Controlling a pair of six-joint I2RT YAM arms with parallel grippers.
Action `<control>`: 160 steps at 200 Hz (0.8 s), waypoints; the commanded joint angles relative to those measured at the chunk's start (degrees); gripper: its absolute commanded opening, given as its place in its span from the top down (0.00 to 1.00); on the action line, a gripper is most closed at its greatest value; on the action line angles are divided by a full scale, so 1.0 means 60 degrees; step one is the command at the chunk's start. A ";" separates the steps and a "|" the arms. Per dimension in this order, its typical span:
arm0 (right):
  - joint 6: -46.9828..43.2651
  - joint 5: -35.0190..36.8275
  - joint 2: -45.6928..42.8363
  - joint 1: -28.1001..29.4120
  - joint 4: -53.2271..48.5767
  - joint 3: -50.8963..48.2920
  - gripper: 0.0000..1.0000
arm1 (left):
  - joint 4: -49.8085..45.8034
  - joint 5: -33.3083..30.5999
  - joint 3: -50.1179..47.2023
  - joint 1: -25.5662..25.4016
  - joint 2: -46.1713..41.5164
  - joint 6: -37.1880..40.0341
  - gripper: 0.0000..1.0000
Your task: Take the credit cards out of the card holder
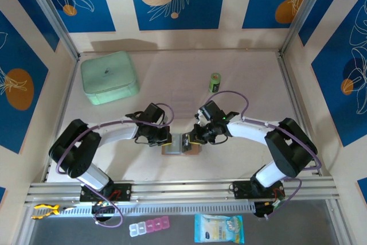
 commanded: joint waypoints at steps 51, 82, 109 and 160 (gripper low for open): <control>0.0413 -0.0235 0.0013 0.0111 0.0156 0.0205 0.84 | -0.0371 -0.0206 -0.0073 -0.0092 0.0026 -0.0076 1.00; 0.0562 -0.0059 0.0025 0.0154 0.0180 0.0206 0.84 | -0.0356 -0.0191 -0.0073 -0.0105 0.0026 -0.0073 1.00; 0.0679 -0.0128 0.0067 0.0186 0.0448 0.0119 0.84 | -0.0345 -0.0191 -0.0091 -0.0094 0.0024 -0.0035 1.00; 0.0732 0.0054 0.0130 0.0216 0.0393 0.0124 0.87 | -0.0296 -0.0191 -0.0132 -0.0099 -0.0017 -0.0070 1.00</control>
